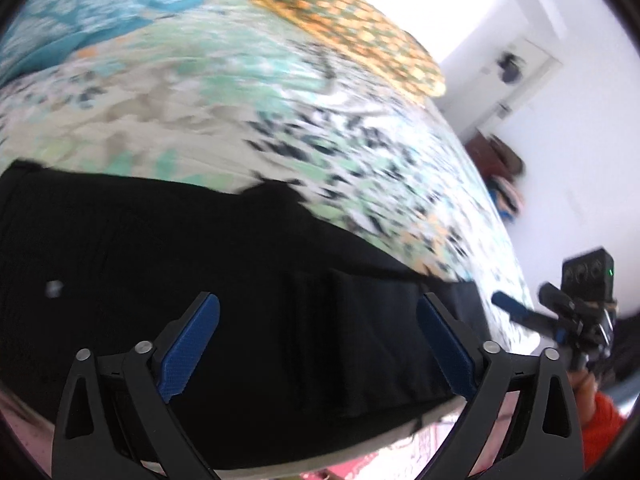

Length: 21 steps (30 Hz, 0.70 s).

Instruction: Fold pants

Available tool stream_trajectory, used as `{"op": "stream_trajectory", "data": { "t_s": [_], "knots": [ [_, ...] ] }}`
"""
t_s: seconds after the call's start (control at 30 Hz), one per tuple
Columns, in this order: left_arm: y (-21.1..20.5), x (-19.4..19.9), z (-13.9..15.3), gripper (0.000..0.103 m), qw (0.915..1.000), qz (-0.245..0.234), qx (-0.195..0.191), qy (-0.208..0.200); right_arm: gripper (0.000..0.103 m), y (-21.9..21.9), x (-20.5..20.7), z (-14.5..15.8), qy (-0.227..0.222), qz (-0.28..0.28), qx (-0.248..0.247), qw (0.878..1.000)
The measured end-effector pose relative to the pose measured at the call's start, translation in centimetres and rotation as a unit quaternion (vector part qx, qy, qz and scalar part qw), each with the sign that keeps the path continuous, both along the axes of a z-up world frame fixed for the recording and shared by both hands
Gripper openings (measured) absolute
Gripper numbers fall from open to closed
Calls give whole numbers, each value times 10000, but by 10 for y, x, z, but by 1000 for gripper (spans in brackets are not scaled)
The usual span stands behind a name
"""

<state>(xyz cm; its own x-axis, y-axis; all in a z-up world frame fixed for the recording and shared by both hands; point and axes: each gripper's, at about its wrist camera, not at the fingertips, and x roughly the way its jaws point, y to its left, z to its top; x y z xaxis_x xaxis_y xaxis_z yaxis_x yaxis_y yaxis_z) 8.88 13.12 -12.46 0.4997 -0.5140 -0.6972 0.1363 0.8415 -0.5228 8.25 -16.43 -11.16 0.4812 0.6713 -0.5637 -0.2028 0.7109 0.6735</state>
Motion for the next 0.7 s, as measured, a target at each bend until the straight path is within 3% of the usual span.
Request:
{"op": "stream_trajectory", "data": {
  "t_s": [0.03,0.1,0.23,0.4,0.5,0.57,0.7],
  "knots": [
    [-13,-1,1,79,9997,-236,59,-30,82,-11,-9,-1,-31,-82,-164,9998],
    [-42,-1,-5,67,9970,-711,290,55,82,-28,-31,-6,-61,-273,-414,9988],
    [-71,-1,-25,66,9913,-1010,773,327,82,-63,-74,-18,-53,-585,-514,9970],
    [-85,1,-40,61,9876,-1083,1004,536,82,-71,-77,-13,-360,-559,-589,9961],
    [-86,5,-54,10,9868,-956,1052,774,82,-68,-70,-11,-519,-685,-634,9943],
    [-80,5,-55,9,9890,-839,907,810,82,-74,-66,-11,-485,-876,-566,9934],
    [-63,-5,-28,8,9909,-717,1055,427,82,-88,-59,0,-482,-1194,-720,9891]
  ]
}}
